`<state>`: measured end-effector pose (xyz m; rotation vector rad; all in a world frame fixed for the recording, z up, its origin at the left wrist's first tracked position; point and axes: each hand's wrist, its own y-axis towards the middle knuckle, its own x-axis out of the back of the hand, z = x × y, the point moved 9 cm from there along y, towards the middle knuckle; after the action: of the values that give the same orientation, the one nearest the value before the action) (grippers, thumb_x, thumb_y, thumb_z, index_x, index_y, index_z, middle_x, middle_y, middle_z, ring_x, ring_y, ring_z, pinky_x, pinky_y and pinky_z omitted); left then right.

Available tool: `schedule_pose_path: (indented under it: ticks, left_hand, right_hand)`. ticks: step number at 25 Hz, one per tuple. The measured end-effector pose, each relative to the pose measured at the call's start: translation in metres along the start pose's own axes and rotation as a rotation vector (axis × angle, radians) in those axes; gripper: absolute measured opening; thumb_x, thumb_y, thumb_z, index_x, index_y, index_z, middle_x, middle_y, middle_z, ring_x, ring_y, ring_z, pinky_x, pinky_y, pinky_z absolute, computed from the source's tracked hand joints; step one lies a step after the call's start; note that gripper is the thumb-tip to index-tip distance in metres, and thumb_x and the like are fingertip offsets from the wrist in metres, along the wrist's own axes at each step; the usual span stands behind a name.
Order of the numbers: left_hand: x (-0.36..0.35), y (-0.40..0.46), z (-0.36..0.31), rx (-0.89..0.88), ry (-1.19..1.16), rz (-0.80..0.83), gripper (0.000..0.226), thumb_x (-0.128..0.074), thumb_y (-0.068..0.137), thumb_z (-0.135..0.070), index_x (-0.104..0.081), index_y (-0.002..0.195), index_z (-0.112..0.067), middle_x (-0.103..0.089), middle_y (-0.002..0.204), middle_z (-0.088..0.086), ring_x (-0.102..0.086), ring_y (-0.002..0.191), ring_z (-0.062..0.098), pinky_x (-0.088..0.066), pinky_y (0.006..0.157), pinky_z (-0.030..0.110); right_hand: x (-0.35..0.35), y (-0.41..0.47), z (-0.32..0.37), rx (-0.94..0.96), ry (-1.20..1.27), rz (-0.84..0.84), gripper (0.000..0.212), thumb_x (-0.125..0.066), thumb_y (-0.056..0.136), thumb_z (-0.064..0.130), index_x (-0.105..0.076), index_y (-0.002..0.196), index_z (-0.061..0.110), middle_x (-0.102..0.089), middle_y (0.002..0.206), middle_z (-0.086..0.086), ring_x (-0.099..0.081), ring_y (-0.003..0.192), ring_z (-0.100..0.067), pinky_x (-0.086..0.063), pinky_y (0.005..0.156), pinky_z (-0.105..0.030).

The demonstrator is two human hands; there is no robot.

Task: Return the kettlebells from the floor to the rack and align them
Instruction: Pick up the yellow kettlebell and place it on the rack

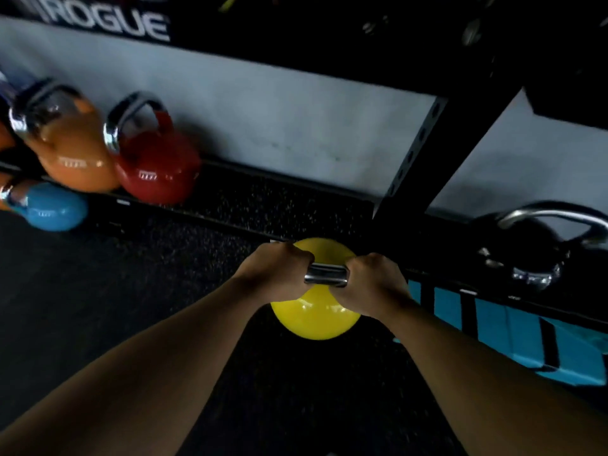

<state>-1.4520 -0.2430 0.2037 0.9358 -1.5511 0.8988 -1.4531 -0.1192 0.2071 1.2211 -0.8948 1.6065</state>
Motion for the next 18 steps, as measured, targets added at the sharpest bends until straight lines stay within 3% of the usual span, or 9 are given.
schedule_pose_path:
  ticks: [7,14,18]
  left_hand:
    - [0.056,0.118,0.065,-0.083,0.117,-0.126,0.030,-0.054,0.087,-0.043,-0.064,0.101,-0.018,-0.071,0.099,0.012,-0.067,0.094,0.041,-0.053,0.071,0.041]
    - [0.062,0.187,0.093,-0.127,-0.007,-0.104,0.021,-0.060,0.087,-0.030,-0.063,0.100,-0.014,-0.070,0.097,0.016,-0.066,0.089,0.039,-0.040,0.064,0.034]
    - [0.058,0.207,0.103,-0.063,-0.140,-0.124,0.020,-0.065,0.085,-0.024,-0.062,0.101,-0.012,-0.068,0.096,0.017,-0.065,0.090,0.038,-0.046,0.065,0.036]
  right_hand:
    - [0.038,0.126,-0.017,-0.129,-0.040,-0.151,0.030,-0.064,0.076,0.040,-0.069,0.091,0.014,-0.073,0.093,-0.015,-0.067,0.090,-0.041,-0.053,0.068,-0.040]
    - [0.040,0.185,-0.044,-0.263,0.047,-0.210,0.026,-0.066,0.077,0.034,-0.069,0.095,0.016,-0.073,0.092,-0.014,-0.068,0.088,-0.039,-0.053,0.067,-0.038]
    - [0.039,0.204,-0.054,-0.290,0.086,-0.209,0.016,-0.067,0.077,0.023,-0.064,0.088,0.012,-0.071,0.086,-0.016,-0.068,0.084,-0.038,-0.049,0.063,-0.035]
